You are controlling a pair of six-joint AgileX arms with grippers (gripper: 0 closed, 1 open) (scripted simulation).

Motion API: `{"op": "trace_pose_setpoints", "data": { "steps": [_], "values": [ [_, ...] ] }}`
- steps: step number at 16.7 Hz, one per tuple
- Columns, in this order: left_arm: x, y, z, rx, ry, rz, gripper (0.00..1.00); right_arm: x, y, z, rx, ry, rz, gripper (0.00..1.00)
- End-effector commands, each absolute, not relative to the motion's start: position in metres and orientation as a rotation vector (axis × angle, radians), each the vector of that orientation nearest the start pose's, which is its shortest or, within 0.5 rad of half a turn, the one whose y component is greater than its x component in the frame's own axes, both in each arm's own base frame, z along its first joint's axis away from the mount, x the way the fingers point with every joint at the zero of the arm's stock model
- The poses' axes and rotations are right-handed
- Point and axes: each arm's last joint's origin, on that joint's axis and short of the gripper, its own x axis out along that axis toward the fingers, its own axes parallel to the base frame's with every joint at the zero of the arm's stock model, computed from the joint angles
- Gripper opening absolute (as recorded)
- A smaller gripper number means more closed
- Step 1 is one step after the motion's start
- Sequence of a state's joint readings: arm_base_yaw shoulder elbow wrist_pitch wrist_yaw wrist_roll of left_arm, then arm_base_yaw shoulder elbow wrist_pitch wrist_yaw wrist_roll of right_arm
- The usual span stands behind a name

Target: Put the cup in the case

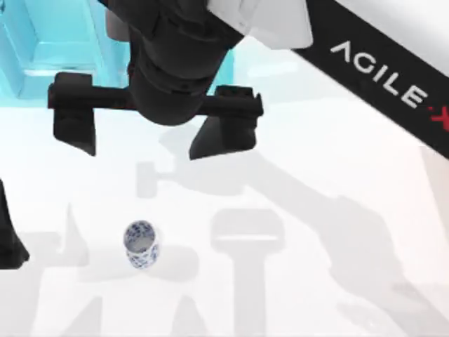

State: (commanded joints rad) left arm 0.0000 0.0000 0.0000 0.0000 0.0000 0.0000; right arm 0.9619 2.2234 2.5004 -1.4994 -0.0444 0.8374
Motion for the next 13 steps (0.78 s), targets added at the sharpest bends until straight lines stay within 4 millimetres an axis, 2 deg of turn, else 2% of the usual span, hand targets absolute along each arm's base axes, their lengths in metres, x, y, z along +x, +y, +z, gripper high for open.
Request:
{"op": "trace_pose_setpoints", "data": {
  "steps": [3, 6, 10, 13],
  "values": [
    [0.106, -0.001, 0.16, 0.0, 0.0, 0.0, 1.0, 0.245, 0.391, 0.312, 0.084, 1.429, 0.252, 1.0],
    [0.106, -0.001, 0.16, 0.0, 0.0, 0.0, 1.0, 0.246, 0.407, 0.283, 0.052, 1.458, 0.163, 1.0],
    [0.106, -0.001, 0.16, 0.0, 0.0, 0.0, 1.0, 0.251, 0.417, 0.253, 0.023, 1.47, 0.058, 1.0],
    [0.106, -0.001, 0.16, 0.0, 0.0, 0.0, 1.0, 0.255, 0.419, 0.239, 0.012, 1.47, 0.006, 1.0]
  ]
}}
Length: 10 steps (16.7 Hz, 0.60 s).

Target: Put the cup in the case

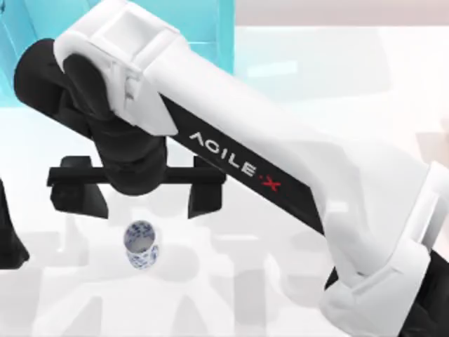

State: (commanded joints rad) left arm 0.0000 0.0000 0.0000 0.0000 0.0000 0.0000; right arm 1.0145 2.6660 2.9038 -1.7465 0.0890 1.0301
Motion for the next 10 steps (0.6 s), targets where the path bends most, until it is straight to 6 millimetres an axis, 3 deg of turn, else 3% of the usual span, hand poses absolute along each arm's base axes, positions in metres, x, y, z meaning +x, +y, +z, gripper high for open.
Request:
{"op": "trace_pose_setpoints", "data": {
  "steps": [10],
  "values": [
    [0.1057, -0.0012, 0.16, 0.0, 0.0, 0.0, 1.0, 0.2582, 0.4219, 0.228, 0.006, 1.473, -0.009, 1.0]
  ]
}}
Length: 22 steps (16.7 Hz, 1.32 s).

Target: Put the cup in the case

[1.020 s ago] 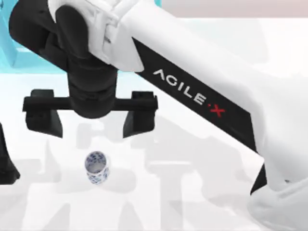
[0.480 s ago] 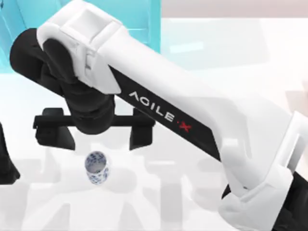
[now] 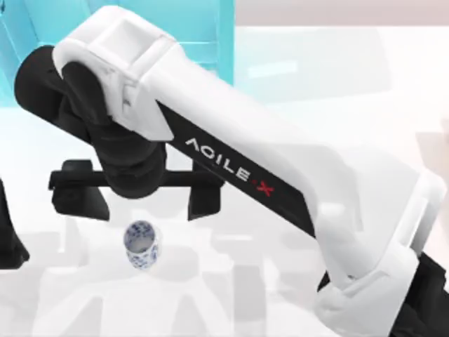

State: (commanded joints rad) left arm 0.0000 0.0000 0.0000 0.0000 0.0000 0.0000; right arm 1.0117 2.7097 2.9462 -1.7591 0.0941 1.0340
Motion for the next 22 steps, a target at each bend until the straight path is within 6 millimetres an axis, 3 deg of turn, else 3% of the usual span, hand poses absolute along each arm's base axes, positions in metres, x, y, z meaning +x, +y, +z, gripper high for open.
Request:
{"op": "trace_pose_setpoints", "data": {
  "steps": [5, 11, 17, 22],
  "values": [
    [0.106, -0.001, 0.16, 0.0, 0.0, 0.0, 1.0, 0.264, 0.429, 0.191, 0.007, 1.472, -0.009, 1.0],
    [0.106, -0.001, 0.16, 0.0, 0.0, 0.0, 1.0, 0.268, 0.423, 0.144, 0.009, 1.47, -0.006, 1.0],
    [0.106, -0.001, 0.16, 0.0, 0.0, 0.0, 1.0, 0.268, 0.422, 0.138, 0.007, 1.472, -0.008, 1.0],
    [0.106, -0.001, 0.16, 0.0, 0.0, 0.0, 1.0, 0.268, 0.422, 0.138, 0.007, 1.472, -0.008, 0.62]
  ]
}}
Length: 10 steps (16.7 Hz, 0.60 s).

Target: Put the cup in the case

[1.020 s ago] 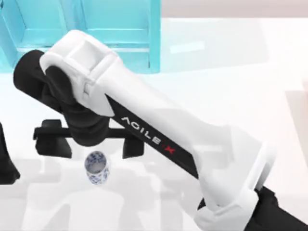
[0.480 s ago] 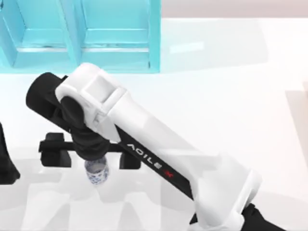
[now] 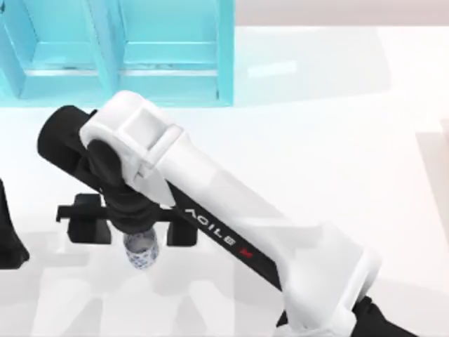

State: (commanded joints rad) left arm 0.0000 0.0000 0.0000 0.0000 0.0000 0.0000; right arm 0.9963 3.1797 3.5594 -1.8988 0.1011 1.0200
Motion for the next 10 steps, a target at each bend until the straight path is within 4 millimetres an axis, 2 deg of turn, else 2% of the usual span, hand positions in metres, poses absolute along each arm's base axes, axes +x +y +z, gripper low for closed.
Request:
{"op": "trace_pose_setpoints", "data": {
  "steps": [8, 10],
  "values": [
    [0.1057, -0.0012, 0.16, 0.0, 0.0, 0.0, 1.0, 0.268, 0.4223, 0.1384, 0.007, 1.472, -0.008, 0.02],
    [0.1057, -0.0012, 0.16, 0.0, 0.0, 0.0, 1.0, 0.268, 0.4223, 0.1384, 0.007, 1.472, -0.008, 0.0]
  ]
}}
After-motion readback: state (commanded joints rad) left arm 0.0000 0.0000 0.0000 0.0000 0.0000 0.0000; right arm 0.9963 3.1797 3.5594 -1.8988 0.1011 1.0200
